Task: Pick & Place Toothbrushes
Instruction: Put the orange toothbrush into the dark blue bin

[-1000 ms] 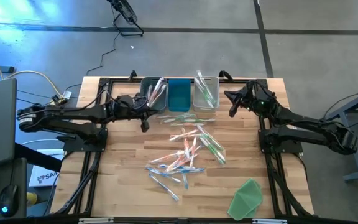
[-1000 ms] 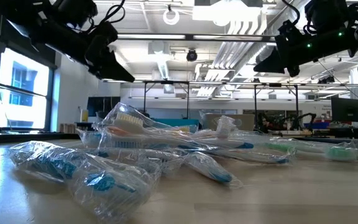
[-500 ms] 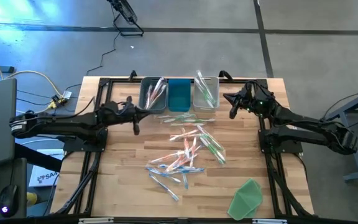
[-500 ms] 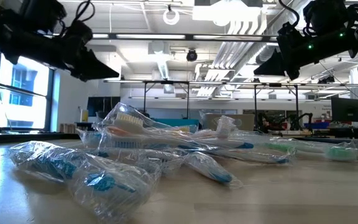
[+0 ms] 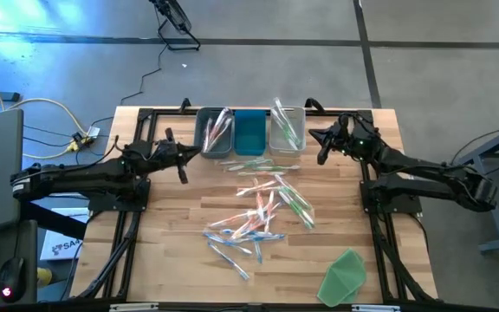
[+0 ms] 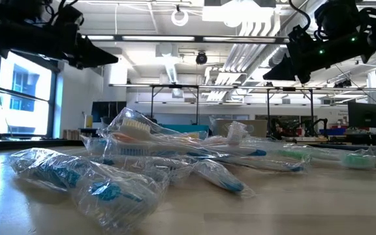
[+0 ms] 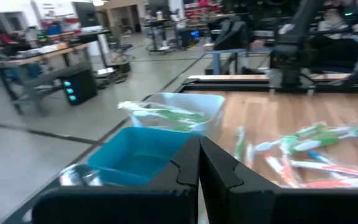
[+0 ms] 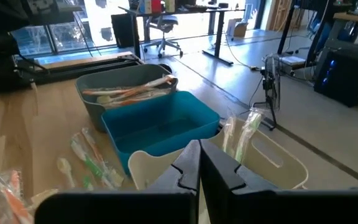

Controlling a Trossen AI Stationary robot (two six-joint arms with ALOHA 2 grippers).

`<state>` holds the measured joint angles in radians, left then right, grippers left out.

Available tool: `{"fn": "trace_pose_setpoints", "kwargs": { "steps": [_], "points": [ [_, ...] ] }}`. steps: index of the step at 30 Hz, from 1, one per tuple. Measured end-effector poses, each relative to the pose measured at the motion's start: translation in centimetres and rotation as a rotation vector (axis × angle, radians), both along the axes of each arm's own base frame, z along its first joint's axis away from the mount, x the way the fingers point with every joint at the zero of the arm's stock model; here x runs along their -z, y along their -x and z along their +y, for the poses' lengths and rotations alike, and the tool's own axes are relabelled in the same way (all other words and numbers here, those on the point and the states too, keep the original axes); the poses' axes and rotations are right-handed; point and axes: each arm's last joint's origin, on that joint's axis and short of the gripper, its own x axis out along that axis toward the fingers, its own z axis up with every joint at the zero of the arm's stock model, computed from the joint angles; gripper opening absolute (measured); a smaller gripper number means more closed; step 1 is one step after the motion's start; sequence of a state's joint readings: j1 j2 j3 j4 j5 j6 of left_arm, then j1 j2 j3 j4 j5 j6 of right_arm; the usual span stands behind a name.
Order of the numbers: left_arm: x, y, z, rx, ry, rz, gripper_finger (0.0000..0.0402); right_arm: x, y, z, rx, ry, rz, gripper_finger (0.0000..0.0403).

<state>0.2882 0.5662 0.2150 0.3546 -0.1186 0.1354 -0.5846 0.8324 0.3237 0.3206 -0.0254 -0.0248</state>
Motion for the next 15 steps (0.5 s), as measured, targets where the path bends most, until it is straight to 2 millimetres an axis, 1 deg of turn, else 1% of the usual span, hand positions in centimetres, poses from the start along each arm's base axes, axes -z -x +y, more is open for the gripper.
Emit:
{"fn": "trace_pose_setpoints", "kwargs": {
  "steps": [3, 8, 12, 15],
  "points": [
    [0.08, 0.2, 0.03, -0.029, -0.014, 0.02, 0.0, 0.11, -0.19, -0.12, -0.001, 0.005, 0.002, 0.0002],
    [0.64, 0.21, 0.03, -0.029, 0.001, 0.076, 0.0, 0.13, -0.32, -0.16, -0.015, 0.006, -0.003, 0.0002],
    [0.76, 0.22, 0.03, -0.03, 0.006, 0.087, 0.0, 0.05, -0.43, -0.01, -0.065, -0.001, -0.017, 0.0002],
    [0.75, 0.22, 0.03, -0.03, 0.006, 0.087, 0.0, -0.02, -0.73, 0.44, -0.071, -0.044, -0.051, 0.0002]
  ]
}}
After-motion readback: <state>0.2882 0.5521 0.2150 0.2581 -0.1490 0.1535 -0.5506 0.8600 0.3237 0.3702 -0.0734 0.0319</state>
